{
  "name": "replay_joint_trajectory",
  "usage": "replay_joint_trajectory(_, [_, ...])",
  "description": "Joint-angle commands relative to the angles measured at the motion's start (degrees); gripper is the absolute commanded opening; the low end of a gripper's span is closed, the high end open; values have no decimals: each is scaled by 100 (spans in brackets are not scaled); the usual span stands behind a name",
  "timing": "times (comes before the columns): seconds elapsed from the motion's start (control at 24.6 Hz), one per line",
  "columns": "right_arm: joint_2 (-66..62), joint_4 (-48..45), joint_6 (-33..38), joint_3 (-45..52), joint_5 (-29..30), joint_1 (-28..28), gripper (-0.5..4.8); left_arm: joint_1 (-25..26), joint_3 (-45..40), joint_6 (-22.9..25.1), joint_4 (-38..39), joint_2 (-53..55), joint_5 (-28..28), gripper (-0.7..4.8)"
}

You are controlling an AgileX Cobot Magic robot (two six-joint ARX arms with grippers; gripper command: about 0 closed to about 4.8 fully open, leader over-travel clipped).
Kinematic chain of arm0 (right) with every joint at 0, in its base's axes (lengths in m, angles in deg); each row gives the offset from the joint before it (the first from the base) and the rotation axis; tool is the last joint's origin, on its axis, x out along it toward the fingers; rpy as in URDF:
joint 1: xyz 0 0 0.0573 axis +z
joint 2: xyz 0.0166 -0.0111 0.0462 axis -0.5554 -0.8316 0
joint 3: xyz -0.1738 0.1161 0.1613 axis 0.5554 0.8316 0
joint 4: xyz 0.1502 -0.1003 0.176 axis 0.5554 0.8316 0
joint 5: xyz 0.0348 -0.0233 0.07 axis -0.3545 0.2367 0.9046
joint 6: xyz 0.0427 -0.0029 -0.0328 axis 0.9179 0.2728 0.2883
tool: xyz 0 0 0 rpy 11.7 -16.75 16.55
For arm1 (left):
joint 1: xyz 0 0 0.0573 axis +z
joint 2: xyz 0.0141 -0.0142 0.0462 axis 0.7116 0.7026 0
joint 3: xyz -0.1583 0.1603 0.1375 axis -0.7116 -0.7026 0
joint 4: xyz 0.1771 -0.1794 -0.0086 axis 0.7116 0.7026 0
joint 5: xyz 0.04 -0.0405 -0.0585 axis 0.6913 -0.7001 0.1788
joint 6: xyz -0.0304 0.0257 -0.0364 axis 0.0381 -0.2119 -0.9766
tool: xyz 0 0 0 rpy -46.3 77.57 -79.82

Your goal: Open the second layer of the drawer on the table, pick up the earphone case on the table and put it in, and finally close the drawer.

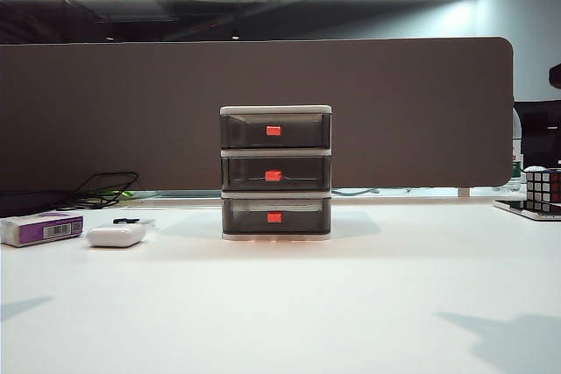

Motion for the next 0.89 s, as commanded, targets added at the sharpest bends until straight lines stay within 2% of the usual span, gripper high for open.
replay_joint_trajectory(0.04, [13, -57, 127, 37, 37, 0, -5, 4, 42, -17, 11, 2, -42, -2])
replay_joint_trajectory(0.16, [13, -63, 656, 35, 39, 4, -5, -44, 42, 160, 254, 2, -35, -2])
replay_joint_trajectory(0.28, [7, -52, 981, 35, 15, 13, -5, -363, 44, 439, 428, 2, 61, -1])
replay_joint_trajectory(0.37, [-13, -61, 1349, 33, 20, 20, -5, -1019, 44, 483, 407, 2, 636, -1])
replay_joint_trajectory(0.41, [-13, -72, 1366, 13, 17, 76, -5, -1556, 44, 483, 343, 4, 1080, -1])
replay_joint_trajectory(0.49, [-13, -219, 1373, 4, 15, 177, -5, -2227, 42, 498, 236, 4, 1650, -1])
replay_joint_trajectory(0.57, [-15, -358, 1473, -149, -260, 437, -5, -3528, 39, 566, 83, 63, 2883, -1])
replay_joint_trajectory(0.61, [-15, -365, 1471, -225, -361, 514, -5, -3877, 39, 629, 26, 122, 3233, 1])
replay_joint_trajectory(0.77, [-94, -365, 1429, -503, -673, 745, -5, -4776, 37, 756, -369, 466, 4164, 64])
replay_joint_trajectory(0.89, [-273, -363, 1305, -704, -737, 855, -5, -4959, 35, 745, -879, 844, 4323, 68])
